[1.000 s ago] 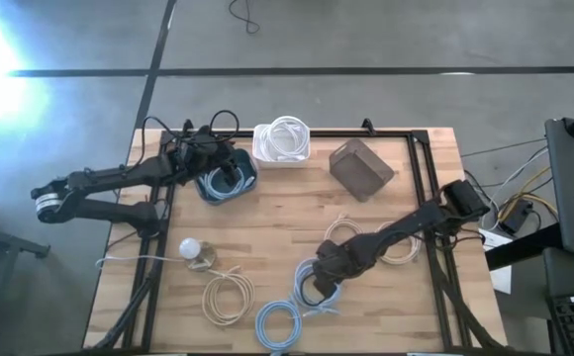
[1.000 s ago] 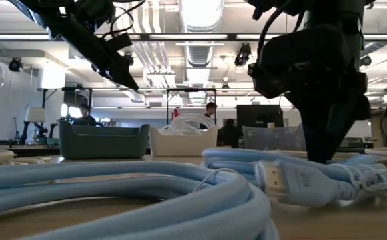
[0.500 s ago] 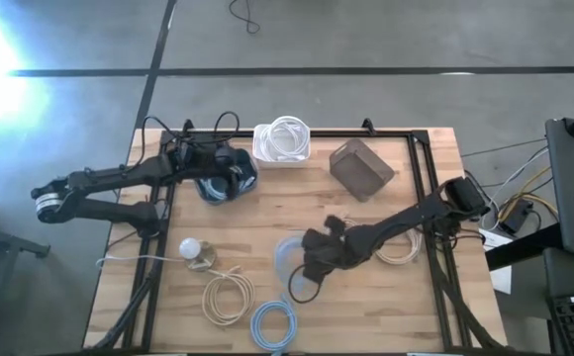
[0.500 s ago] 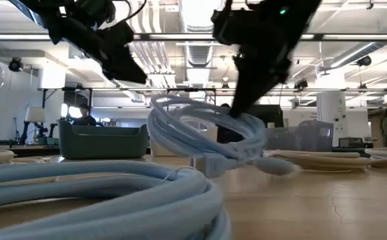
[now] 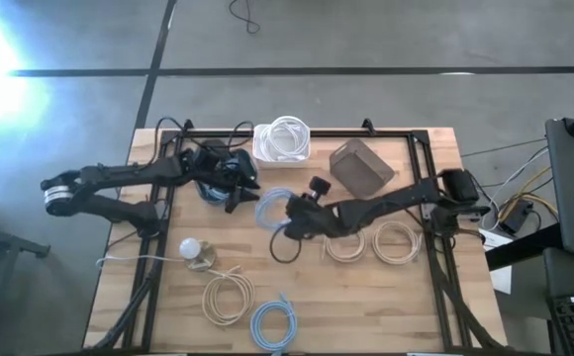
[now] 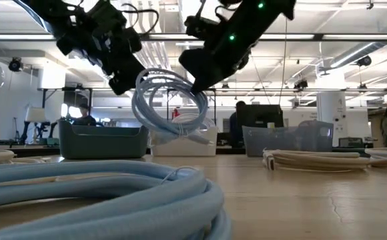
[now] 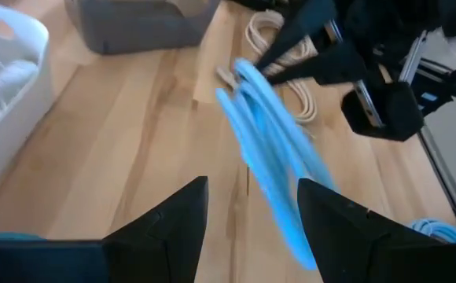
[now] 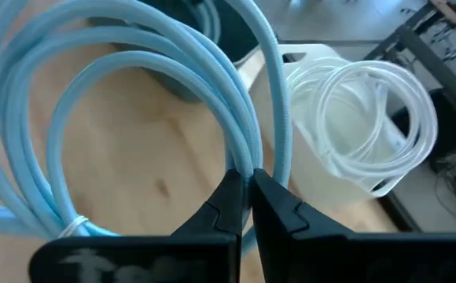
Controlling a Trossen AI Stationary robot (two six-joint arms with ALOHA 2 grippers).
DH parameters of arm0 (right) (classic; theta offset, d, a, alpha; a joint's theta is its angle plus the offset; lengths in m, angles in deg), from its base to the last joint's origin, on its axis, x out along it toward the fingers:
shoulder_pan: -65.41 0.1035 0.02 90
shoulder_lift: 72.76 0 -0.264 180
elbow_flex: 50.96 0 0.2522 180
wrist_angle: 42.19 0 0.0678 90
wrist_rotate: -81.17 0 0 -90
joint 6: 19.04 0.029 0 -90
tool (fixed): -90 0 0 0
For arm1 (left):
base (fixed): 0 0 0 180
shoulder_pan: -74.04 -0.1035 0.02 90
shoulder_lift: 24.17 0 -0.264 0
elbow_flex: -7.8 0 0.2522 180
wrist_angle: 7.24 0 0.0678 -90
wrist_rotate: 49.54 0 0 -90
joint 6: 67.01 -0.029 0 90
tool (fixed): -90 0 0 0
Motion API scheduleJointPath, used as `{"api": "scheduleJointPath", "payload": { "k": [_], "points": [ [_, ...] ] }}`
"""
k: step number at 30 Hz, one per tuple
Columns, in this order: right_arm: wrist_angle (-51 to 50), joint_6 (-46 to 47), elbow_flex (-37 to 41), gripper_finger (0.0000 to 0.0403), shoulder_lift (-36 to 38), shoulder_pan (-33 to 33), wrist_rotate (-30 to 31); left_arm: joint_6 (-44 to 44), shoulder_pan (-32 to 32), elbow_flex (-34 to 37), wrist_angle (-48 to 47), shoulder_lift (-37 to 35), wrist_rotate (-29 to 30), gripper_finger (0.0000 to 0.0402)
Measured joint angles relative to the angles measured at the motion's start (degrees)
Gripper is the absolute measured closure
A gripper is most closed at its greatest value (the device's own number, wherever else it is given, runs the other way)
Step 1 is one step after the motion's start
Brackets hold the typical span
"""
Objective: Sort HDMI cables
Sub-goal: Put the top blue HDMI cable into the blue bin
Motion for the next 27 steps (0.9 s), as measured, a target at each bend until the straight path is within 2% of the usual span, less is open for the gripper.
{"api": "scheduleJointPath", "payload": {
  "k": [12, 20, 23, 27],
  "points": [
    [-0.21, -5.41, 0.14, 0.0390, 0.08, -3.48, -3.25, 0.05, 0.45, 0.00, 3.01, 6.25, -0.11, 0.0200],
    [-11.81, -0.48, 0.24, 0.0390, 0.22, -3.17, -3.37, -2.51, -0.89, 0.00, 1.95, 2.60, 0.17, 0.0200],
    [-10.05, -0.48, 0.30, 0.0390, 0.22, -3.30, -3.36, -1.81, -0.90, -0.09, 3.35, 2.20, 0.17, 0.0200],
    [-2.20, -4.77, 0.30, 0.0390, 0.23, -3.32, -3.36, 0.77, -0.50, -0.09, 7.17, 4.17, 0.17, 0.0200]
  ]
}}
